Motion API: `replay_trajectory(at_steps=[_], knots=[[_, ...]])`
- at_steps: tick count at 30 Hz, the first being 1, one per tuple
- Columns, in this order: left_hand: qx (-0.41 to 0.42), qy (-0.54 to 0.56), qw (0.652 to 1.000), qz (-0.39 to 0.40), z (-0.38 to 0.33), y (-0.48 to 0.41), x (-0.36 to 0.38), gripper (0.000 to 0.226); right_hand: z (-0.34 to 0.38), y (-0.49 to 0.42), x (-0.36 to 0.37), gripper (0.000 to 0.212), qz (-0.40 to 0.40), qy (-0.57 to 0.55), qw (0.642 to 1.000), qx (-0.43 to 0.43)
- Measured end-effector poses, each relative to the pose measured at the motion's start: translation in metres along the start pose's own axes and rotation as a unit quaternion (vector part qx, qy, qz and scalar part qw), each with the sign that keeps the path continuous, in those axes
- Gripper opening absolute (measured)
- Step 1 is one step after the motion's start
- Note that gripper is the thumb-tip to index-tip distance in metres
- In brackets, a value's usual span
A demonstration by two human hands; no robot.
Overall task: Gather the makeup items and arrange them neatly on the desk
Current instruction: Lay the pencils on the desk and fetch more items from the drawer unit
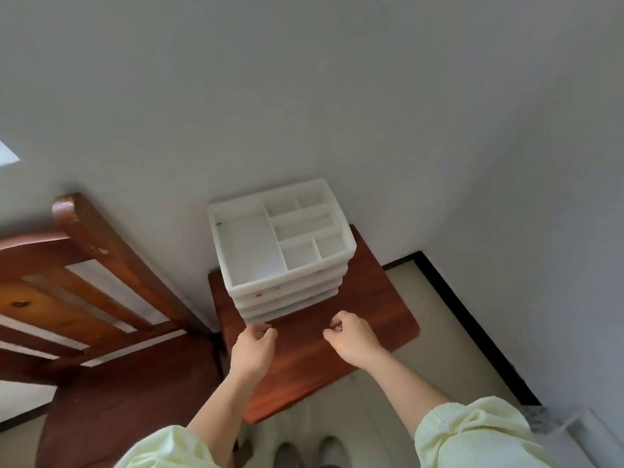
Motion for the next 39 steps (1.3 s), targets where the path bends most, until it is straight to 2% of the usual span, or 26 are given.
replay_trajectory(at_steps=[4,7,10,13,19,21,29,34,36,39], knots=[[-0.056,0.148,0.987,0.03,0.012,-0.033,0.015,0.023,-0.002,-0.04,0.024,0.033,0.013,-0.12,0.991,0.055],[-0.087,0.242,0.965,0.056,0.015,-0.051,0.023,0.027,-0.005,-0.066,0.046,0.03,0.03,-0.263,0.958,0.109],[-0.099,0.288,0.95,0.064,0.017,-0.061,0.028,0.029,0.004,-0.08,0.056,0.018,0.048,-0.386,0.909,0.151],[-0.11,0.309,0.943,0.061,0.021,-0.069,0.029,0.026,0.011,-0.091,0.064,0.016,0.061,-0.491,0.849,0.184],[-0.137,0.302,0.942,0.05,0.028,-0.073,0.029,0.032,0.016,-0.094,0.081,0.011,0.043,-0.668,0.706,0.233],[-0.14,0.29,0.946,0.045,0.027,-0.072,0.029,0.031,0.018,-0.093,0.084,0.01,0.034,-0.698,0.677,0.233],[-0.158,0.34,0.924,0.075,0.039,-0.064,0.03,0.031,0.007,-0.081,0.086,0.01,0.04,-0.69,0.689,0.218],[-0.212,0.327,0.919,0.06,0.05,-0.053,0.038,0.031,-0.009,-0.064,0.086,0.024,0.05,-0.684,0.692,0.225],[-0.231,0.306,0.922,0.054,0.051,-0.052,0.04,0.031,-0.011,-0.063,0.086,0.025,0.036,-0.658,0.713,0.242],[-0.246,0.266,0.931,0.046,0.052,-0.051,0.041,0.027,-0.011,-0.061,0.081,0.014,0.009,-0.583,0.77,0.258]])
Point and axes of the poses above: each hand's wrist, its own y-axis away from the middle knuckle, its own x-axis out of the palm, z = x × y, the point moved 3 cm from there along -y, towards the middle knuckle, and after that the axes turned 3 degrees about -x, right-handed, at the moved point
